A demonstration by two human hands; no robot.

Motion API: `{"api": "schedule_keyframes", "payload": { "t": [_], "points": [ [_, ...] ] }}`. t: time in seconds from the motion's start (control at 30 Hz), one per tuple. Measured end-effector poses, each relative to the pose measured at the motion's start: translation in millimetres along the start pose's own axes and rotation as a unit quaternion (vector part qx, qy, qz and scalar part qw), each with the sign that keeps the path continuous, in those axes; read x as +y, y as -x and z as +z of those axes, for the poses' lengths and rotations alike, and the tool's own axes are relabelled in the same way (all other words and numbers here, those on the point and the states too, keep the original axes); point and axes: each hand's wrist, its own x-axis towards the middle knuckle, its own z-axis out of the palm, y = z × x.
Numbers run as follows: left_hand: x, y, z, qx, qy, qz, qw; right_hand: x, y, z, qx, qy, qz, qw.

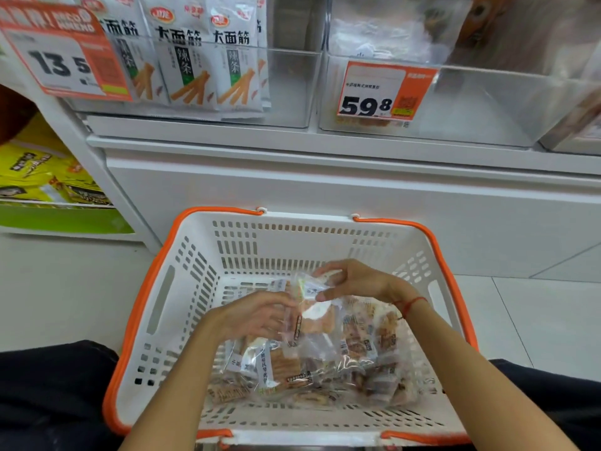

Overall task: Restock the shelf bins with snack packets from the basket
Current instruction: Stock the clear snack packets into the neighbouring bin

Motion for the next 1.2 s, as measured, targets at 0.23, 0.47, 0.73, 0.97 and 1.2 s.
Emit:
{"api": "schedule_keyframes", "payload": {
  "t": [0.23, 0.47, 0.73, 0.97, 1.2],
  "points": [
    [6, -2, 9, 0.093, -0.015, 0.026, 0.995, -1, -24, 11, 0.077, -0.114, -0.086, 0.987],
    [-29, -15, -9, 0.292, 0.153, 0.07, 0.941, 99, -24, 40, -0.068, 0.378, 0.15, 0.911],
    [-37, -20, -13, 0.305, 0.231, 0.052, 0.922, 95, -17, 38, -0.019, 0.272, 0.087, 0.958],
    [-34, -16, -21, 0.387, 0.184, 0.043, 0.902, 50, -3, -8, -0.031, -0.296, 0.036, 0.954],
    [-27, -27, -8, 0.384, 0.052, 0.024, 0.921, 53, -11, 10, 0.012, -0.369, 0.024, 0.929]
  ]
}}
